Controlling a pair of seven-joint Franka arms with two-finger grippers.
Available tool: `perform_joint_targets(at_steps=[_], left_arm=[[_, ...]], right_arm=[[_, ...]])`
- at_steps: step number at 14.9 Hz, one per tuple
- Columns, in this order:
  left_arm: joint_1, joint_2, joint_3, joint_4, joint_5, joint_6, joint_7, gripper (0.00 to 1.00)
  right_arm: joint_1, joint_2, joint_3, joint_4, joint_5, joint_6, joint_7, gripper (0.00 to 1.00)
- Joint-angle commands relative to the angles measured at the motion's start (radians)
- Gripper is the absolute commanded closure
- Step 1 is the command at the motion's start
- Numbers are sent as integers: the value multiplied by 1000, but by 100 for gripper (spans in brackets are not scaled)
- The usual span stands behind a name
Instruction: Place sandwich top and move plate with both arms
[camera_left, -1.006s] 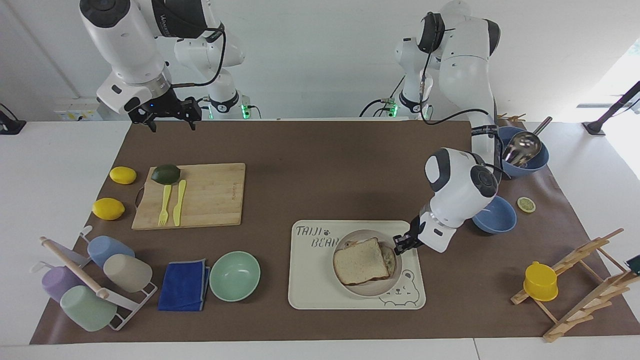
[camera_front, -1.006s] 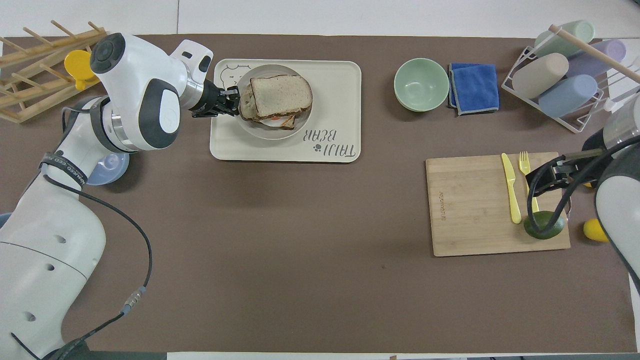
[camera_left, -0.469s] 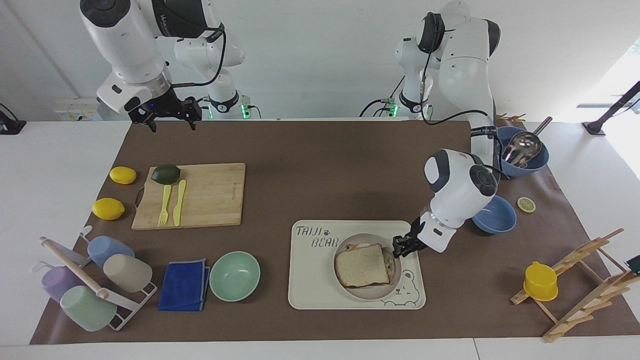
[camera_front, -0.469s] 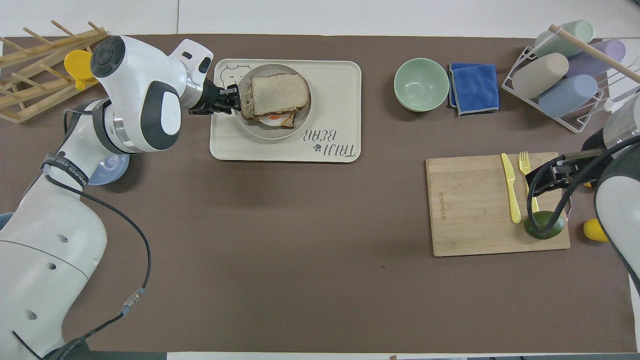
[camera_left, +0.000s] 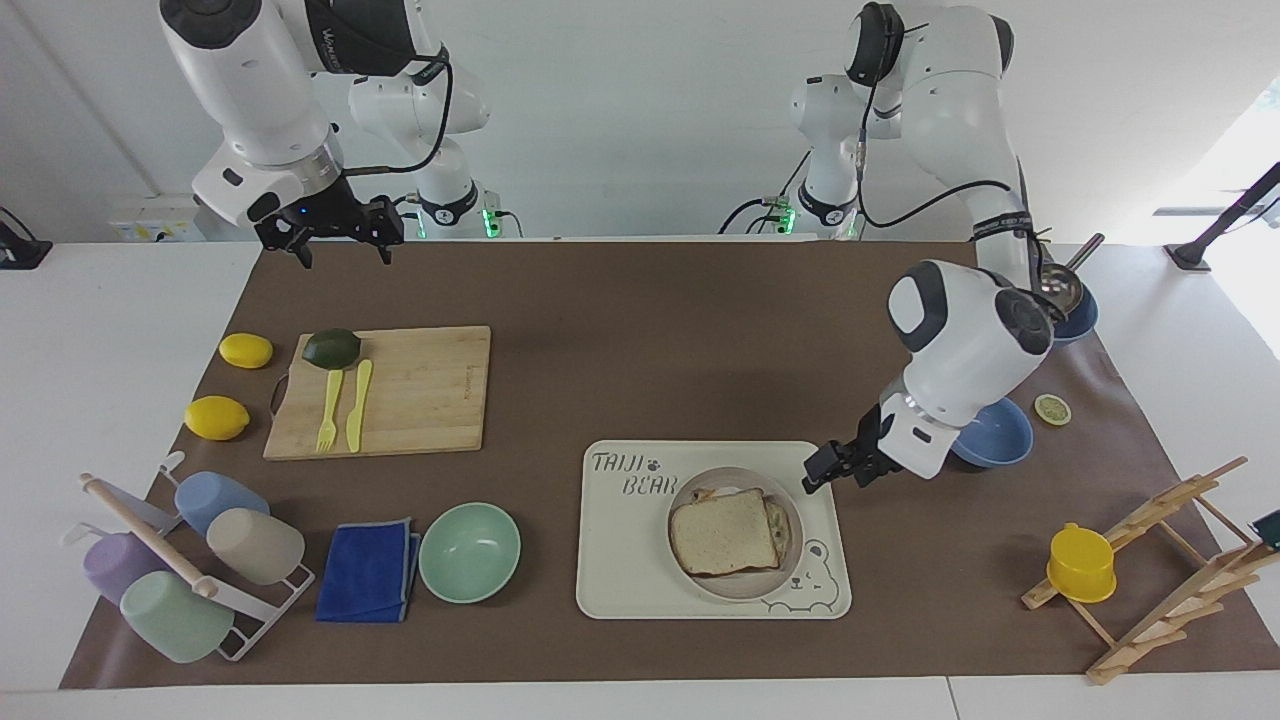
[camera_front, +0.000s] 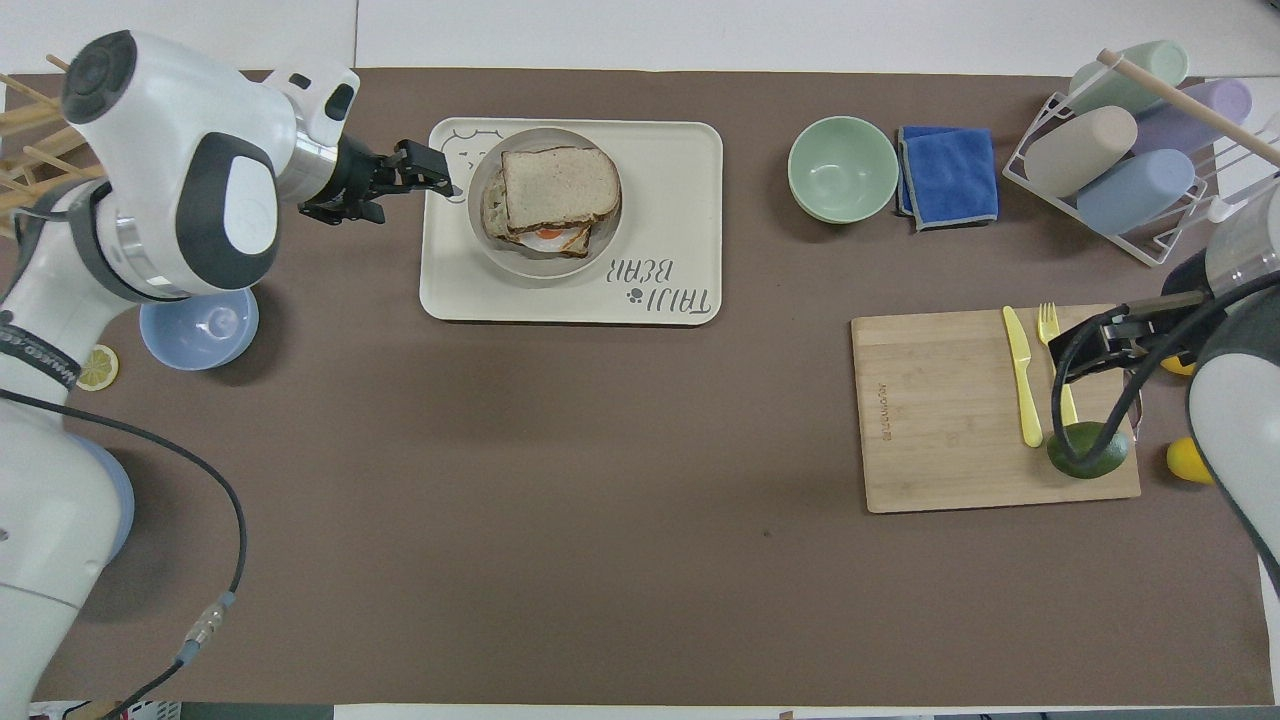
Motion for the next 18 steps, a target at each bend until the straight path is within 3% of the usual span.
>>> perform_joint_targets(at_steps=[1, 7, 12, 14, 18], left_arm=[[36, -176, 14, -75, 100, -140, 14, 0], [85, -414, 14, -99, 209, -335, 17, 0], [85, -572, 16, -222, 251, -451, 126, 0], [85, -603, 16, -288, 251, -440, 158, 0], [73, -581, 20, -264, 351, -438, 186, 0]], right_arm=[[-4, -12, 3, -4, 28, 11, -24, 0], [-3, -15, 12, -5, 32, 9, -23, 0], [-12, -15, 11, -7, 42, 5, -27, 0], [-6, -15, 11, -7, 84, 3, -24, 0], [-15, -16, 9, -5, 94, 2, -24, 0]])
